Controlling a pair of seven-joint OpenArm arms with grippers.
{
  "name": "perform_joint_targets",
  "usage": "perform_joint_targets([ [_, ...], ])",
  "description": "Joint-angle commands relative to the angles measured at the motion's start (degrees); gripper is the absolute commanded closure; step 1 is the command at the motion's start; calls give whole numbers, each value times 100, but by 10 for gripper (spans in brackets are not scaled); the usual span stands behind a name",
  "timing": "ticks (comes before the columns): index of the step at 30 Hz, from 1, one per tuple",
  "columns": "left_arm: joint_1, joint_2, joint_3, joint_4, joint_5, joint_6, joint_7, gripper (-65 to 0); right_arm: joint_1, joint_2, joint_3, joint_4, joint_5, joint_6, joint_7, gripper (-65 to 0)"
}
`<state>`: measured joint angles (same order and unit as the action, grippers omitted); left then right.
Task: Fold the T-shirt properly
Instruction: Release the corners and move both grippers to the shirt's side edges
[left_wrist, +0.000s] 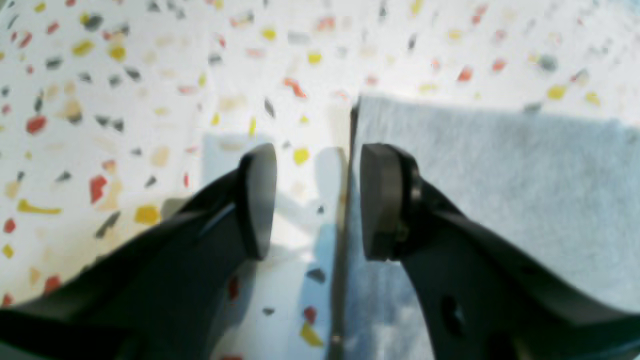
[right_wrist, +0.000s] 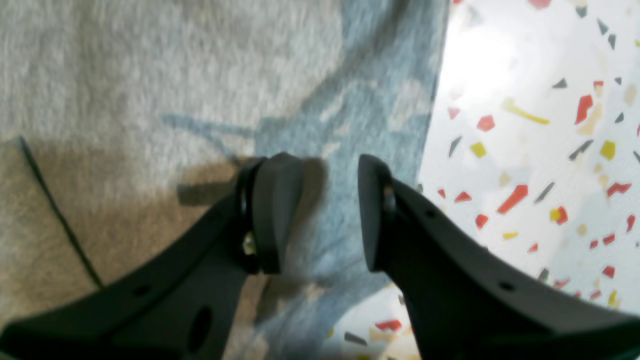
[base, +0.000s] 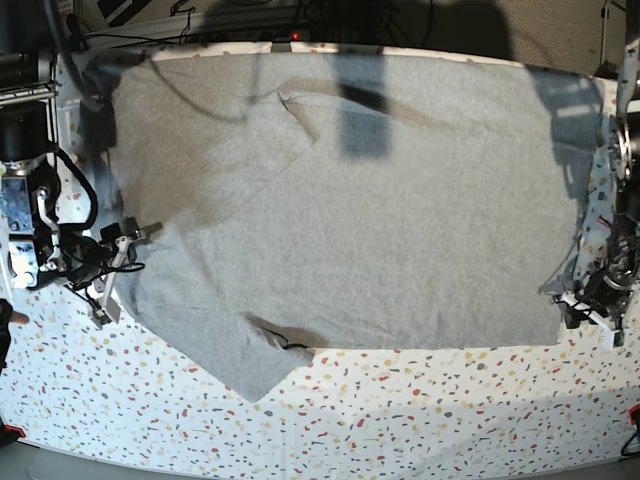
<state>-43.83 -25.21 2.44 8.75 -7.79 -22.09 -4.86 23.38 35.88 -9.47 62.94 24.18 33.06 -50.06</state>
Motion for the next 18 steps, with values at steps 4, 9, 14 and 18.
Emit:
perform_joint_targets([
  [4, -219, 11, -13, -136, 28, 243, -348, -249, 168, 125, 46, 66, 28, -4, -28, -236],
  [9, -205, 76, -13, -133, 33, 236, -343, -249, 168, 125, 46, 66, 26, -4, -33, -236],
  [14, -190, 105, -13, -133, 35, 240, -422, -249, 168, 127, 46, 68, 11, -4, -63, -236],
  [18, -186, 140, -13, -133, 76, 240, -424, -249, 168, 127, 46, 68, 11, -4, -55, -236],
])
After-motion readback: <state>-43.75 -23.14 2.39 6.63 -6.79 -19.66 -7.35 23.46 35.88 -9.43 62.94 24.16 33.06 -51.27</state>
